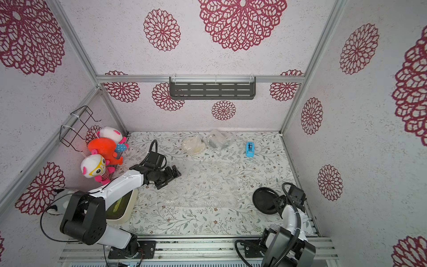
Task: Wrap dinner plates in bubble wrap
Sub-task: Pick up the plate at the center of the board.
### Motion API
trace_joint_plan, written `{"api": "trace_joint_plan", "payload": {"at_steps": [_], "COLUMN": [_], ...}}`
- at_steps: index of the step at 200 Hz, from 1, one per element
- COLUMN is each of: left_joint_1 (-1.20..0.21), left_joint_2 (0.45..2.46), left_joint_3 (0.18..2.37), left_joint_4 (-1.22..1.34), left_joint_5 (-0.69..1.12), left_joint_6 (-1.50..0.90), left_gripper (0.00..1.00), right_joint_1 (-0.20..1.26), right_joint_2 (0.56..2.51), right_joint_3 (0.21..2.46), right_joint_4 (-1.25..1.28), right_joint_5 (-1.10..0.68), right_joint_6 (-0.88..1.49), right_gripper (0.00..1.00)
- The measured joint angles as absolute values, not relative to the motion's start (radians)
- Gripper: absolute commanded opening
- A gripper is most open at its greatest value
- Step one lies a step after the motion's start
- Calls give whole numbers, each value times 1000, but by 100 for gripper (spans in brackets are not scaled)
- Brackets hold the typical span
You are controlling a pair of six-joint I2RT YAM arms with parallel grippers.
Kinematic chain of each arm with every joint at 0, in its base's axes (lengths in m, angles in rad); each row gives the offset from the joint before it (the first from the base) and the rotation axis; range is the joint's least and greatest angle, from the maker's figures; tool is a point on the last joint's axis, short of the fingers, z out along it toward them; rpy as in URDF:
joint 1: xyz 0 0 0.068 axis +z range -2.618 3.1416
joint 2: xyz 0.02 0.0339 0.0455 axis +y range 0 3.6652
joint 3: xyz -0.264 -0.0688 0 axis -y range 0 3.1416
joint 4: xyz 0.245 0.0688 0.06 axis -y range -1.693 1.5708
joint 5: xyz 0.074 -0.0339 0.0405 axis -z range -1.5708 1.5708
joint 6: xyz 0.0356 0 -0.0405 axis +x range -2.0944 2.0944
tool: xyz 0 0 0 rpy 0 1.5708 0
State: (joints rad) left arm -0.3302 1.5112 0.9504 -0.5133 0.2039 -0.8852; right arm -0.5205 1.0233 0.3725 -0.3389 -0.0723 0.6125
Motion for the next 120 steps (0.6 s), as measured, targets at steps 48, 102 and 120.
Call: {"api": "trace_joint_plan", "payload": {"at_steps": [48,102,120], "left_joint_1": [-328,-324,-312], "left_joint_2": [1511,1511,1510], "left_joint_3": [950,948,937], "left_joint_4": [-515,-514,-513], "left_joint_5": [191,168,163], "left_joint_6": [-888,-888,-888], "left_gripper": [98,98,98], "right_joint_1": [-481,-442,-423], "right_joint_2": [1043,1051,1037], "right_joint_3": [350,383,415], "right_joint_4": [-257,-207,-205], "right_joint_5": [-189,-368,-417], "right_joint_6": [590,552,543], "right_gripper": [8,0,0]}}
